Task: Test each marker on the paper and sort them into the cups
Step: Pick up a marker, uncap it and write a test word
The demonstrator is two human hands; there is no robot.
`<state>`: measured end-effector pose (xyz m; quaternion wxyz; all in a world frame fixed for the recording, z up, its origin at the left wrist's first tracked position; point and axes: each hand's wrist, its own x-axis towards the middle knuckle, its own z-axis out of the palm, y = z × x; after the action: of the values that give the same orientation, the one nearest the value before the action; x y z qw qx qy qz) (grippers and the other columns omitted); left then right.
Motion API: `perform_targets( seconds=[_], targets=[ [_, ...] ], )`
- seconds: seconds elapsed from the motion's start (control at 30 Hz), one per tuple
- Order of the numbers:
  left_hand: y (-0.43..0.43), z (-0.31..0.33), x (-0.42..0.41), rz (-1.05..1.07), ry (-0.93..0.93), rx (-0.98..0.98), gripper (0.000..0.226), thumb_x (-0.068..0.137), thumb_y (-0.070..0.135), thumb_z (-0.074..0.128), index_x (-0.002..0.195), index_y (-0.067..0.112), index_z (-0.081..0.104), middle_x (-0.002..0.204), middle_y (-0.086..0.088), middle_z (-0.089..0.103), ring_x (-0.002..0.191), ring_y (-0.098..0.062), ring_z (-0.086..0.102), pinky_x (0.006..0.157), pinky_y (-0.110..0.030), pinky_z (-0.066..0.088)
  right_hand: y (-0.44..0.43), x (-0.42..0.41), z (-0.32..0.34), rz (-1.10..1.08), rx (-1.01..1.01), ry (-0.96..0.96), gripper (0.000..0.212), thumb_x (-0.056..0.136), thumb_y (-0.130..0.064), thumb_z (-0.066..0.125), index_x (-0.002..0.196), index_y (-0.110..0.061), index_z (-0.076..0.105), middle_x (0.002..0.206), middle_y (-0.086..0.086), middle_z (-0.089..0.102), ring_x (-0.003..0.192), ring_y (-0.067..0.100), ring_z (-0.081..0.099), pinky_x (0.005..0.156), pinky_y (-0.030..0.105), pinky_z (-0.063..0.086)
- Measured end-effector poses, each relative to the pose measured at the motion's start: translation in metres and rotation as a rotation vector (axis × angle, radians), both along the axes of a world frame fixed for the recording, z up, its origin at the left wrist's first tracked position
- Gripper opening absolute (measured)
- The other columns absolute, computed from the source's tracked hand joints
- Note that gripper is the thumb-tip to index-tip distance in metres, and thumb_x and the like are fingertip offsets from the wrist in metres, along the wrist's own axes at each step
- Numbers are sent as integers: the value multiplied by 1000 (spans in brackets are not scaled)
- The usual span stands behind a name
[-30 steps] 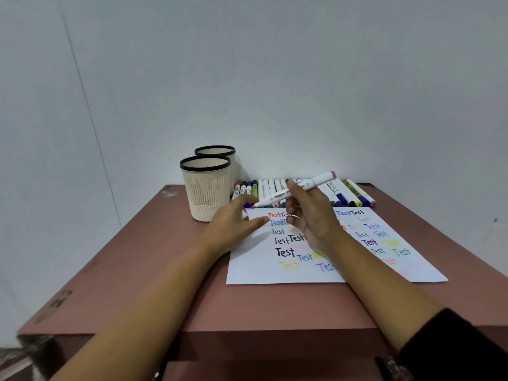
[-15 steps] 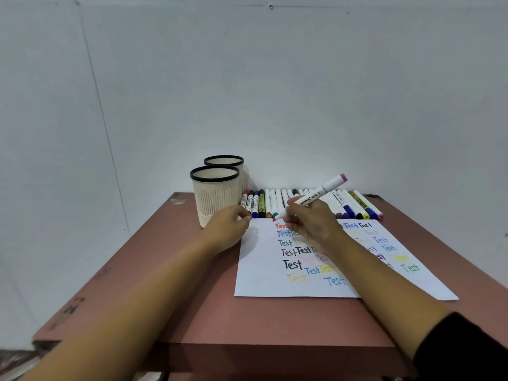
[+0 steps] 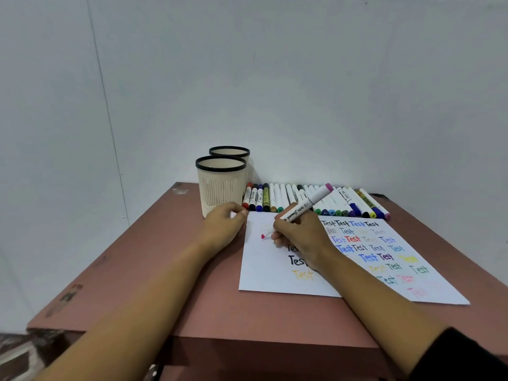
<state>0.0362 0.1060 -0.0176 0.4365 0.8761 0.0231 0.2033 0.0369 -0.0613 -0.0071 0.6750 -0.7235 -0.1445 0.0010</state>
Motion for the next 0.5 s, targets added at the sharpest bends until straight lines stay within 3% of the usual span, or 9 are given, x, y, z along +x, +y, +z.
perform_targets(
  seconds=[0.3,0.5],
  targets=[
    [1,-1,-1,-14,-3,9,23,94,24,46,98,14,66,83,5,62,81,-11,54,74,-25,39,2,-1,-2,-93,-28,-28,15,85,0,61,77,-10,52,63,10,60,55,18,60,54,28,55],
    [1,0,0,-15,1,2,23,93,24,47,99,15,67,88,4,61,85,-13,54,74,-25,39,2,0,-1,-58,-72,-33,15,84,0,59,73,-7,52,61,12,61,54,20,60,55,31,54]
  ],
)
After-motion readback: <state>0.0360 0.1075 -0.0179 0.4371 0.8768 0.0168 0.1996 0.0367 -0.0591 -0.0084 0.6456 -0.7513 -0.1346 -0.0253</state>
